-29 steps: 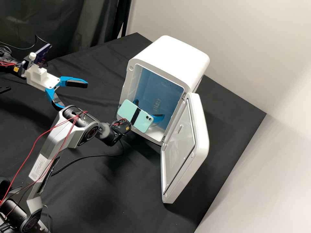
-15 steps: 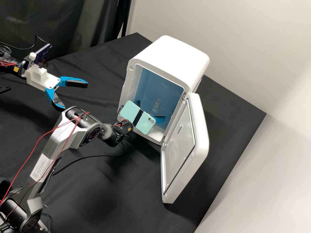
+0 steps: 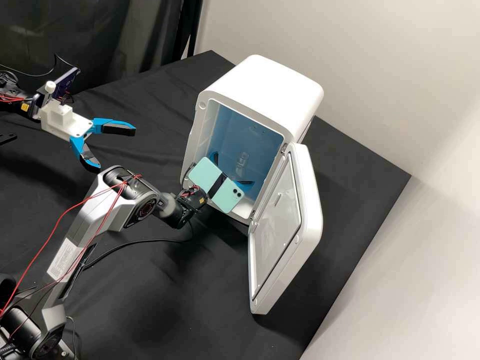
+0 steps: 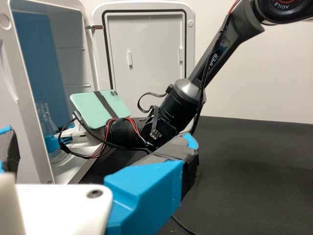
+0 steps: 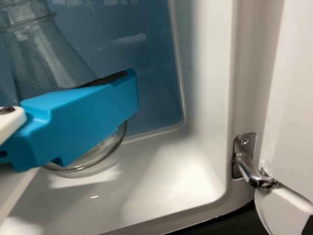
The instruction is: Take the flask out of the incubator
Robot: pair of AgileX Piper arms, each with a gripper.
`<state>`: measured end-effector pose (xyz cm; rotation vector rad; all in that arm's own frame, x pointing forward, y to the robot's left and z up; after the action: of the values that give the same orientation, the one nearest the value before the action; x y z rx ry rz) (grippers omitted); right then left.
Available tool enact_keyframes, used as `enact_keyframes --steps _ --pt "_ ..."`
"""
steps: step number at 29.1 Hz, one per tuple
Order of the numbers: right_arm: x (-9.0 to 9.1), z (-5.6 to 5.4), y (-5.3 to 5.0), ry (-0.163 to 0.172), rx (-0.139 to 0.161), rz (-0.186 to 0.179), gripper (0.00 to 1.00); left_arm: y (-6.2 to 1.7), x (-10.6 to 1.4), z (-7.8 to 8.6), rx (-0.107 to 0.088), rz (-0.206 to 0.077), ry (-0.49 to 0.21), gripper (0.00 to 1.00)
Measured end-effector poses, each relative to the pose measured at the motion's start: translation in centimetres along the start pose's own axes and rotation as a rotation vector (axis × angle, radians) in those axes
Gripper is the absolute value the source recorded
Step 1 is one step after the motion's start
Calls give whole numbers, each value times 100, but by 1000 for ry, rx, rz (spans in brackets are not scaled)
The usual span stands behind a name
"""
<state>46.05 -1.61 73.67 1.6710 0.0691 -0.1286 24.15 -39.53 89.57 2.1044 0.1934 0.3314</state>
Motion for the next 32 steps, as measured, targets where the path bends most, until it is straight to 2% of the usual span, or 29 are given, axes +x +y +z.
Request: enact_keyframes --steps 32 --pt "-42 16 -16 18 -1 12 0 5 -2 -25 1 2 9 100"
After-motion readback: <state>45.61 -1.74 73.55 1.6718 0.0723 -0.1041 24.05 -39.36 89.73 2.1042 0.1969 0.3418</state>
